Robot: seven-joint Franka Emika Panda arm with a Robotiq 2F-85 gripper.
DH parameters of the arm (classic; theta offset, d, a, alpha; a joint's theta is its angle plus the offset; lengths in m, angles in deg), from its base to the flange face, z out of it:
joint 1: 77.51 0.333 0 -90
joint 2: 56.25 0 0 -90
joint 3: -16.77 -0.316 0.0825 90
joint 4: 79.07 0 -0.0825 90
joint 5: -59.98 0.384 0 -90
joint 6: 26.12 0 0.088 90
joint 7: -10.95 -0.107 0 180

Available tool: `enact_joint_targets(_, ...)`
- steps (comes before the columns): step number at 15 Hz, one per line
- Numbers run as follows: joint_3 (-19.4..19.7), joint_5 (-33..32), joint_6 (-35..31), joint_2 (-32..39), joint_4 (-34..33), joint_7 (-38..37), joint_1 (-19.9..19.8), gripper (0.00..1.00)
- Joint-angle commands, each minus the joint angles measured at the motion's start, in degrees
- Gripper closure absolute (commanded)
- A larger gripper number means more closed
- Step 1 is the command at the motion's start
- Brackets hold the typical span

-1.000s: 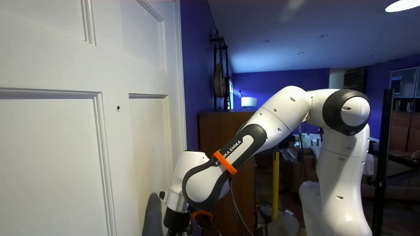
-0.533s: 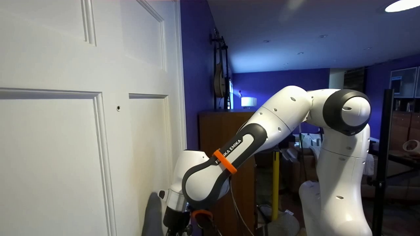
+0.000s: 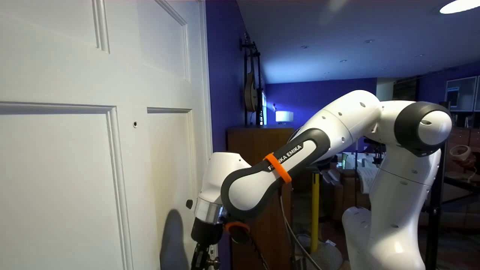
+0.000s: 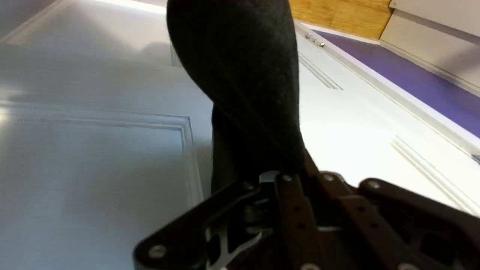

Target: Put the black head sock on top of the shelf

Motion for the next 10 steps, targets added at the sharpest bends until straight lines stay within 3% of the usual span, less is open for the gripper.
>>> enact_joint_targets(1,-2.7,-10.1,4.9,-7.3,0.6,-11.1,-3.6,0.98)
enact_joint_targets(6,-5.3,-22.6,10.3,-14.7,0.3,-23.6,-9.3,0.98)
enact_joint_targets(9,-4.2,-22.0,10.6,-17.7,0.7,-27.3,-10.6,0.98)
enact_joint_targets(10,-4.0,-21.9,9.9,-14.8,-0.1,-24.4,-9.6,0.93)
